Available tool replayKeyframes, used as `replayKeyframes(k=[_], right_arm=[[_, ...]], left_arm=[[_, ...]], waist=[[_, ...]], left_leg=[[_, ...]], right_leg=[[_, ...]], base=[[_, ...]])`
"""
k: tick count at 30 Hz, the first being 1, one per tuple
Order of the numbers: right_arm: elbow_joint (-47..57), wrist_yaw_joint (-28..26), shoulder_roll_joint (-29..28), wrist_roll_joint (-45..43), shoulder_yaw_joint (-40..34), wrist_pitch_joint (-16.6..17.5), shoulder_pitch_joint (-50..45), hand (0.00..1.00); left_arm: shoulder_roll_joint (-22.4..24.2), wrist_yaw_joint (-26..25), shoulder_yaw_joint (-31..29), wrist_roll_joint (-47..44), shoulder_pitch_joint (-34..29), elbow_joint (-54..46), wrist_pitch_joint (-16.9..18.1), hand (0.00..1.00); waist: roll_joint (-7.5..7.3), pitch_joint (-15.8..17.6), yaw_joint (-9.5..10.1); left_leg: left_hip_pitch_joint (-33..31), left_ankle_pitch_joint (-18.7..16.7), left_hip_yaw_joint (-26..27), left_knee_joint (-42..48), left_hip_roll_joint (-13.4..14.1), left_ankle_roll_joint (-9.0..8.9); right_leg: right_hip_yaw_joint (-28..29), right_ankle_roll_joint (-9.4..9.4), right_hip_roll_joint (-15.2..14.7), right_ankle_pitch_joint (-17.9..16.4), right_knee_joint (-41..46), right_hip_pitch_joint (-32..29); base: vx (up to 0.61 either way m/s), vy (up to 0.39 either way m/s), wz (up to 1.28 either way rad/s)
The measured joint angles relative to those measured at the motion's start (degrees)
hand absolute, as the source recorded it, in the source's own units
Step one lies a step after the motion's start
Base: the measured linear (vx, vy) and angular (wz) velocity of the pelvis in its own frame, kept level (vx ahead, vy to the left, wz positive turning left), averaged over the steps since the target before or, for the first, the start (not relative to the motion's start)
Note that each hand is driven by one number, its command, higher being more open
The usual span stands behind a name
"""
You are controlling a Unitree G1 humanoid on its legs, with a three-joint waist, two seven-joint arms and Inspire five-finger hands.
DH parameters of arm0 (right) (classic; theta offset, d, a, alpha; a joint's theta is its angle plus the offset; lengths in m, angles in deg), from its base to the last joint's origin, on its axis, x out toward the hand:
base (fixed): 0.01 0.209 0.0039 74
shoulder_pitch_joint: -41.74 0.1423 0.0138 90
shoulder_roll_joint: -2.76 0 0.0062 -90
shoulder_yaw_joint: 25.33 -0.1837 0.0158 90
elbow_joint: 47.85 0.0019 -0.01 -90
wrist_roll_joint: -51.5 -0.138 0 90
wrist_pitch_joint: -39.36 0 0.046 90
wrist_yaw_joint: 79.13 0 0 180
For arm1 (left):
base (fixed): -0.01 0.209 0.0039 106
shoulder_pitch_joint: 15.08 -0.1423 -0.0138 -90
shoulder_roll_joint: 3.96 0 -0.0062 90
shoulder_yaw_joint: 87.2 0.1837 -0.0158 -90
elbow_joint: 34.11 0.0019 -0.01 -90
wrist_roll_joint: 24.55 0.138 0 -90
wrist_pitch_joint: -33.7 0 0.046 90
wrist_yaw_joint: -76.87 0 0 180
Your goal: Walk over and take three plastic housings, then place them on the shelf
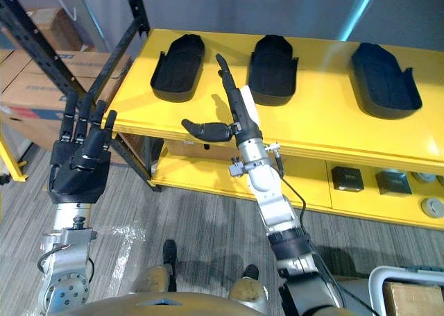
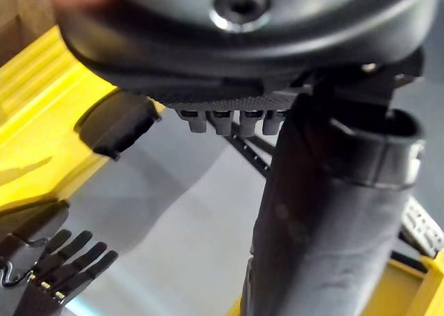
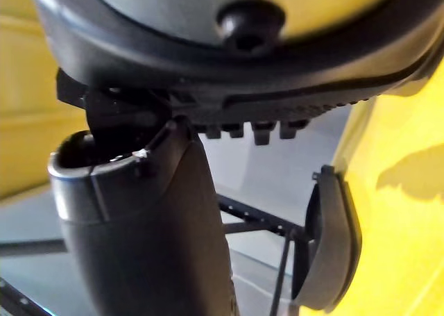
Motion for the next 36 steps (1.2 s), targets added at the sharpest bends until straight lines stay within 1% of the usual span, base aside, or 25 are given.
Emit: replayKeyframes(k=[1,3,5,6,7,10,12,14,18,20,22,23,28,32,33,34,36], right_arm=[[-2.0,1.6,0.3,2.2,0.0,0.1,2.0,1.00],[-6.6,4.5,1.5,7.2,0.0,0.6,6.6,1.00],[-10.9,7.3,2.4,9.2,0.1,1.5,10.4,1.00],[-12.1,8.2,2.8,9.2,0.1,1.8,11.4,1.00],[-14.6,9.8,3.6,9.2,0.2,2.1,13.9,1.00],[-18.7,13.5,4.4,9.1,-0.1,2.3,18.5,1.00],[-20.5,14.7,5.2,9.1,-0.1,2.7,21.3,1.00],[-25.0,15.7,6.3,9.2,-0.1,2.8,25.3,1.00],[-28.5,17.7,7.9,11.4,0.2,2.8,27.7,1.00],[-30.5,18.6,9.1,11.7,1.8,2.8,29.6,1.00],[-30.6,19.8,9.8,12.3,2.4,2.9,29.8,1.00],[-31.1,21.0,10.9,13.9,3.2,3.5,30.4,1.00],[-31.5,22.0,12.1,16.0,4.6,3.8,32.7,1.00],[-33.6,23.2,12.2,16.0,5.8,3.5,34.2,1.00],[-33.7,23.6,12.2,16.0,5.8,3.1,34.5,1.00],[-33.7,24.0,12.2,16.0,5.9,2.7,35.0,1.00],[-34.1,24.5,12.3,16.0,6.0,2.5,35.6,1.00]], left_arm=[[0.5,0.0,-0.1,-0.7,0.0,0.0,1.2,1.00],[1.1,0.1,-0.5,-2.7,0.1,0.0,3.4,1.00],[1.4,0.2,-1.5,-3.8,0.0,0.0,4.6,1.00],[1.5,0.2,-1.8,-4.0,0.1,0.0,4.8,1.00],[2.1,0.3,-2.1,-4.1,0.2,-0.1,5.2,1.00],[3.1,0.3,-2.0,-4.2,0.2,-0.1,6.0,1.00],[3.4,0.3,-1.7,-4.4,0.3,-0.1,6.0,1.00],[3.5,0.3,-1.2,-4.4,0.8,0.0,6.0,1.00],[3.7,0.2,-0.9,-4.4,1.8,0.0,6.0,1.00],[4.0,0.3,-0.8,-4.8,2.4,0.0,6.1,1.00],[4.2,0.3,-0.3,-6.3,2.5,0.0,6.1,1.00],[4.7,0.4,0.3,-8.1,2.7,0.0,6.1,1.00],[4.7,1.4,0.9,-9.2,3.5,0.5,6.1,1.00],[4.7,1.5,1.5,-9.2,3.7,1.6,6.6,1.00],[4.7,1.5,1.6,-9.2,3.8,1.6,7.0,1.00],[4.7,1.5,1.6,-9.6,3.9,1.6,7.1,1.00],[4.7,1.5,2.2,-10.4,4.2,1.7,7.1,1.00]], waist=[[-0.11,0.1,0.12],[-0.33,1.1,1.42],[-0.24,1.9,2.20],[-0.15,2.1,2.51],[0.06,3.3,2.92],[0.29,5.6,3.09],[0.69,7.0,3.19],[1.34,8.9,3.44],[2.05,10.6,4.21],[2.37,11.7,4.27],[2.43,11.8,4.26],[2.56,12.3,4.07],[2.99,13.6,4.01],[3.02,13.8,3.93],[3.17,14.1,3.93],[3.38,14.2,3.92],[3.72,14.5,4.06]], left_leg=[[-0.6,0.2,-0.9,0.0,-0.1,-0.08],[-1.3,0.6,-1.7,0.0,-0.1,-0.13],[-2.4,0.4,-2.6,0.0,-0.1,-0.41],[-2.8,0.5,-2.8,0.0,-0.1,-0.37],[-3.1,0.9,-3.1,0.0,-0.1,-0.63],[-4.3,1.3,-4.1,0.0,-0.1,-0.39],[-5.1,1.9,-4.2,0.0,-0.1,-0.53],[-5.3,2.3,-4.3,0.0,-0.3,-0.18],[-6.1,2.8,-4.9,0.0,-0.3,-0.11],[-6.5,3.0,-5.0,0.0,-0.4,-0.14],[-6.9,3.4,-5.2,0.1,-0.6,-0.07],[-6.7,3.8,-5.4,0.1,-1.0,0.17],[-6.8,4.1,-5.6,0.1,-1.1,0.07],[-6.8,4.0,-5.7,0.0,-1.3,0.00],[-6.8,3.9,-5.7,0.0,-1.3,-0.08],[-6.9,3.5,-5.7,0.0,-1.3,-0.61],[-7.0,3.4,-5.7,0.0,-1.4,-0.68]], right_leg=[[-0.8,-0.05,0.0,0.0,0.0,-0.1],[-1.6,-0.26,0.1,-0.2,0.2,-0.3],[-2.5,-0.07,0.1,-0.4,0.4,-0.8],[-2.7,-0.07,0.1,-0.4,0.5,-1.1],[-2.8,-0.15,0.1,-0.4,1.2,-1.5],[-3.6,-0.37,-0.1,-0.7,2.2,-2.5],[-3.6,-0.53,-0.3,-0.8,3.1,-3.6],[-3.5,-0.67,-0.8,-1.3,4.6,-4.4],[-3.7,-0.65,-1.2,-2.5,6.8,-5.7],[-3.7,-0.48,-1.7,-3.1,8.7,-6.9],[-3.7,-0.39,-2.2,-3.7,9.9,-7.7],[-3.8,-0.33,-2.8,-4.3,11.0,-7.8],[-3.7,-0.47,-3.2,-5.1,12.5,-8.6],[-3.7,-0.75,-3.8,-6.2,14.2,-9.1],[-3.7,-0.79,-3.9,-6.3,14.3,-9.2],[-3.6,-0.79,-4.0,-6.4,14.5,-9.5],[-3.6,-0.78,-4.2,-6.4,15.2,-9.7]], base=[[-0.06,-0.008,0.35],[-0.07,-0.002,0.25],[-0.06,-0.007,0.20],[-0.06,-0.001,0.17],[-0.05,0.001,0.10],[-0.07,-0.005,0.14],[-0.05,-0.010,0.05],[-0.04,-0.013,0.02],[-0.01,-0.035,0.06],[-0.01,-0.046,0.04],[0.01,-0.047,0.06],[0.01,-0.038,0.07],[-0.01,-0.034,0.02],[-0.04,-0.034,0.04],[-0.05,-0.028,0.02],[-0.05,-0.025,0.01],[-0.04,-0.027,0.01]])
